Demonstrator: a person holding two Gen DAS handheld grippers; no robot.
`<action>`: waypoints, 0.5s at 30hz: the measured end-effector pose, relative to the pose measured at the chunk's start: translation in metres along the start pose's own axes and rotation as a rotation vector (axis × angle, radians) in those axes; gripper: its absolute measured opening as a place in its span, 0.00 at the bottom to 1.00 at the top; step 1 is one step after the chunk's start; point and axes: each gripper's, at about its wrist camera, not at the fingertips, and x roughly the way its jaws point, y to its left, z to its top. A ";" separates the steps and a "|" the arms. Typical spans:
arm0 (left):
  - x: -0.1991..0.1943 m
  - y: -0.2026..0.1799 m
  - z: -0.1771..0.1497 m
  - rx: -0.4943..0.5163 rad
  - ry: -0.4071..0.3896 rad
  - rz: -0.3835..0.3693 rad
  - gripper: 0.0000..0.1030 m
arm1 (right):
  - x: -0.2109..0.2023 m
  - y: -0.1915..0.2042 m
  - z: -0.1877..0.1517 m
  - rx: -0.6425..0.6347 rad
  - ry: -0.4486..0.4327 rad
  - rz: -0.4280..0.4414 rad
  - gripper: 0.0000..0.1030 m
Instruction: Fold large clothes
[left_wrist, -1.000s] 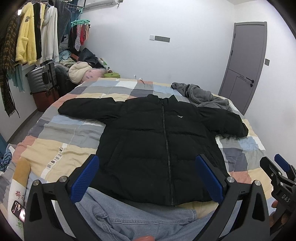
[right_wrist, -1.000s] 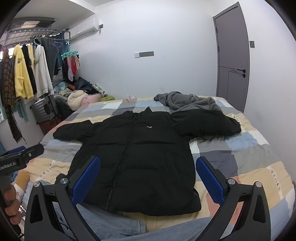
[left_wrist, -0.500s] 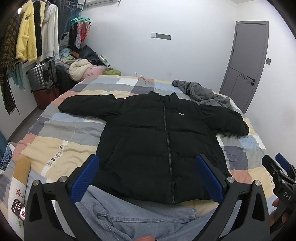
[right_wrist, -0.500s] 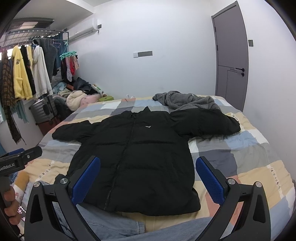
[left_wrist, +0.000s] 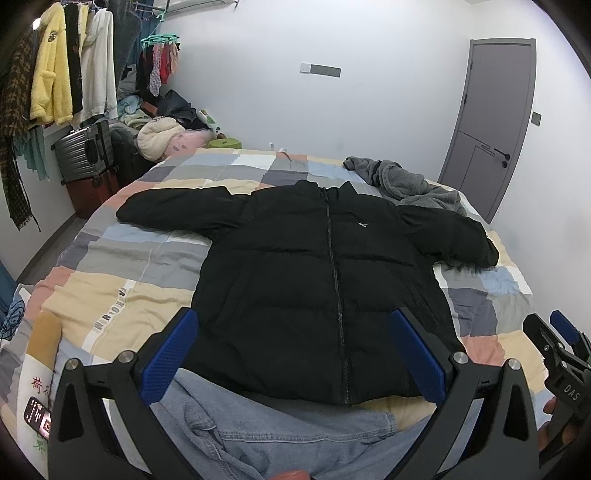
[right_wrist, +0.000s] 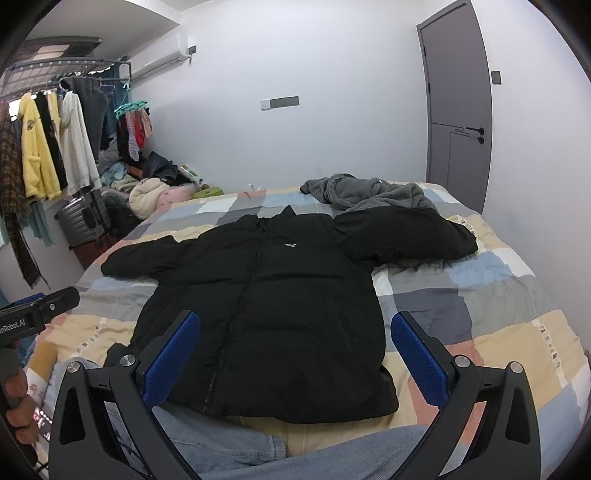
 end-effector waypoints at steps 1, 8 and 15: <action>0.000 0.000 0.000 -0.001 0.001 -0.001 1.00 | 0.000 0.000 0.000 0.000 0.003 0.000 1.00; 0.002 0.001 0.001 -0.002 0.010 -0.023 1.00 | 0.000 -0.001 0.000 -0.001 0.001 -0.001 1.00; 0.003 -0.001 0.003 -0.001 0.014 -0.020 1.00 | 0.000 -0.001 -0.001 -0.001 0.008 0.006 1.00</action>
